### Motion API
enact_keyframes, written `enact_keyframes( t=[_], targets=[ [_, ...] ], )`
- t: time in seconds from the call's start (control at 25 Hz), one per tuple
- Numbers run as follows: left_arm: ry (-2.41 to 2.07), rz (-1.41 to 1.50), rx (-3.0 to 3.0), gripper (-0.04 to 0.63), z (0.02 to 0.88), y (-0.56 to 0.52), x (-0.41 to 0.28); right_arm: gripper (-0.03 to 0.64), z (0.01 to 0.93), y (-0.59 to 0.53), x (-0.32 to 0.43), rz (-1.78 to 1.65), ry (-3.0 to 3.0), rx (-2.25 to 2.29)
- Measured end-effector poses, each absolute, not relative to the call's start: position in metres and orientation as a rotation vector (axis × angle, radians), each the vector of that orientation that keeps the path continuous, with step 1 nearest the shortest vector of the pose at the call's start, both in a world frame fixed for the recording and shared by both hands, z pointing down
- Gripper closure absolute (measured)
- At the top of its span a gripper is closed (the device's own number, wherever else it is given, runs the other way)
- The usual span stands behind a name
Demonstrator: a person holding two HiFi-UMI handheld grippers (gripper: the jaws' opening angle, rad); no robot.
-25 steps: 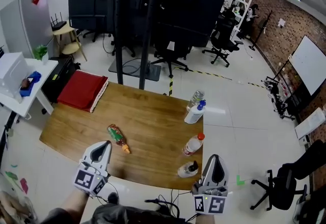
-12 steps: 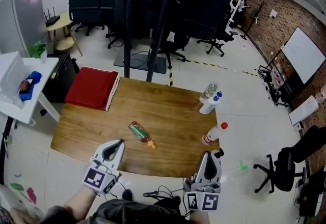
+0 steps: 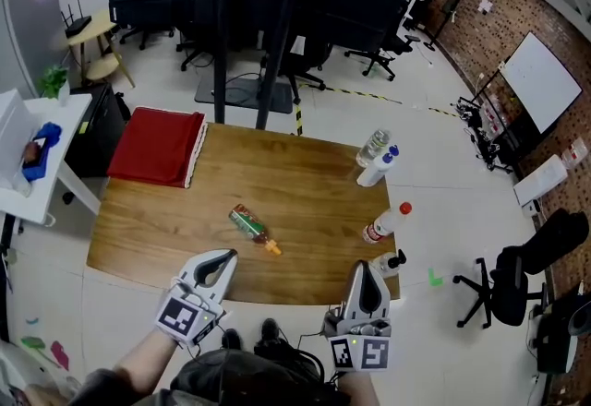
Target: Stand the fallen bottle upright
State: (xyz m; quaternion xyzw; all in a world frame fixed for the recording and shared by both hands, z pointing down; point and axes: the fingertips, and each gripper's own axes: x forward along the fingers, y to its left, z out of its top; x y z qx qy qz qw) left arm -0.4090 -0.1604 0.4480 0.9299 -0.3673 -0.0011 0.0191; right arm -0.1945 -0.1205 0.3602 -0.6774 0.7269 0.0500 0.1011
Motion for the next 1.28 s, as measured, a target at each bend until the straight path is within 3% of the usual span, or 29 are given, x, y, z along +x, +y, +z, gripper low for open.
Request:
enact_keyframes(
  t=[0.32,0.84,0.92,1.28],
  targets=[
    [-1.123,0.066,2.932,0.560,0.454,-0.177,-0.363,0.606,0.381,-0.151,-0.174,0.075,2.218,-1.930],
    [-1.054,0.451,3.043,0.554,0.501,-0.214,-0.308,0.606,0.411,-0.194,-0.139,-0.016,2.256,-1.860],
    [-0.972,0.530,3.090,0.423,0.513,-0.220,-0.298,0.605,0.416,-0.200,-0.134,-0.035,2.255,-1.858],
    [-0.738,0.913,3.238,0.295,0.557,-0.243,-0.270,0.606,0.436,-0.233,-0.121,-0.071,2.277,-1.856]
  ],
)
